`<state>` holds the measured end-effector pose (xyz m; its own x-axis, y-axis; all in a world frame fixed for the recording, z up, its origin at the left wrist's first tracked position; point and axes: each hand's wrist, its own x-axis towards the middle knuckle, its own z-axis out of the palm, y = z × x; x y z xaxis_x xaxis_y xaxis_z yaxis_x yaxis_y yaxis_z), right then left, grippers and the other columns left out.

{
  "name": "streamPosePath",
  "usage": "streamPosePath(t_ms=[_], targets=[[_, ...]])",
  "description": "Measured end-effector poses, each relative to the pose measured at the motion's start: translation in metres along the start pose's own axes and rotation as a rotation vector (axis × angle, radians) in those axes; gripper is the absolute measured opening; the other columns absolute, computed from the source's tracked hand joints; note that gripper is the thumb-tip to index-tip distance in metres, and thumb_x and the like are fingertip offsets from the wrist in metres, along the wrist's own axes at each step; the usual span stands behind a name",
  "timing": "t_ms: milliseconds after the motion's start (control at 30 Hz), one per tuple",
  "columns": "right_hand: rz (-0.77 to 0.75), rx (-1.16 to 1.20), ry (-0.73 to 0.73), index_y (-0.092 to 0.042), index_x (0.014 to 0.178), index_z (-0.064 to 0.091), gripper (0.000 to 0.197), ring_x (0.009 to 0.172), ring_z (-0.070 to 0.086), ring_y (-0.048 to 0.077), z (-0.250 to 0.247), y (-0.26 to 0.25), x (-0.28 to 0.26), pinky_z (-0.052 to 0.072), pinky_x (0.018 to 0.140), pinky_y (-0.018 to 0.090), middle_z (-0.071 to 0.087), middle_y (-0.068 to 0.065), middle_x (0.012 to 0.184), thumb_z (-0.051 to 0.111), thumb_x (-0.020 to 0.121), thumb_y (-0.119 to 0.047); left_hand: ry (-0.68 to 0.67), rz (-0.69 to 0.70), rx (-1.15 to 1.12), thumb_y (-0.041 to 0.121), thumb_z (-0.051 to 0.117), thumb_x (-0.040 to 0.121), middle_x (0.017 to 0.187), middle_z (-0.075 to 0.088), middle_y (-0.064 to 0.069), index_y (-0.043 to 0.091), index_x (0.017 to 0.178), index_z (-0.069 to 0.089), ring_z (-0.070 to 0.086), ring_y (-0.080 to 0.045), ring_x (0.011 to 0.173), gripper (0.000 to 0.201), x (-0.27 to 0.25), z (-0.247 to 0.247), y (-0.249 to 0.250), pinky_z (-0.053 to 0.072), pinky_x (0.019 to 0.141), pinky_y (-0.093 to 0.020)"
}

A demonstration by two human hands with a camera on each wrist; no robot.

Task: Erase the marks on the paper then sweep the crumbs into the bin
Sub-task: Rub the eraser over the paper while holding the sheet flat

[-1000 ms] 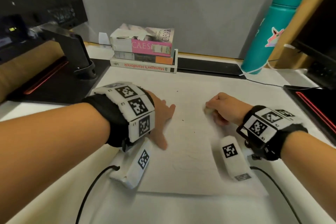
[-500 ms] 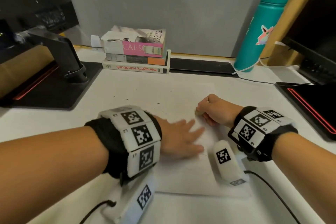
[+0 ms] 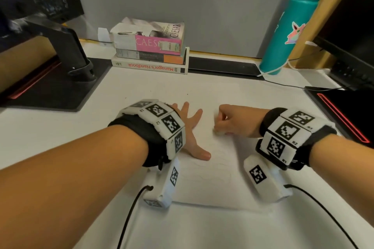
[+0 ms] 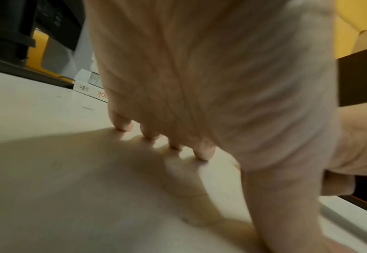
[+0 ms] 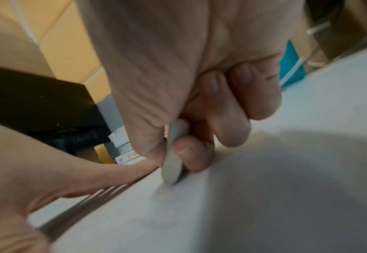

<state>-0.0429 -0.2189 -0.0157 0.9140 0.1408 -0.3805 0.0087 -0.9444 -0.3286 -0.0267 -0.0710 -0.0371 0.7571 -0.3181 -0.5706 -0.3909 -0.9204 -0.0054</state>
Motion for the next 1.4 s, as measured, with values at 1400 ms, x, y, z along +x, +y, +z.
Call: streamPosePath(t_ms=[1400], targets=[[0.103, 0.606, 0.156, -0.010, 0.062, 0.042, 0.034, 0.049, 0.041, 0.016, -0.008, 0.021, 0.017, 0.034, 0.045, 0.021, 0.040, 0.010, 0.057, 0.040, 0.096, -0.008, 0.099, 0.447, 0.206, 0.039, 0.046, 0.096, 0.161, -0.005, -0.004, 0.024, 0.153, 0.006, -0.003, -0.023, 0.147, 0.071, -0.028, 0.003, 0.060, 0.007, 0.116, -0.052]])
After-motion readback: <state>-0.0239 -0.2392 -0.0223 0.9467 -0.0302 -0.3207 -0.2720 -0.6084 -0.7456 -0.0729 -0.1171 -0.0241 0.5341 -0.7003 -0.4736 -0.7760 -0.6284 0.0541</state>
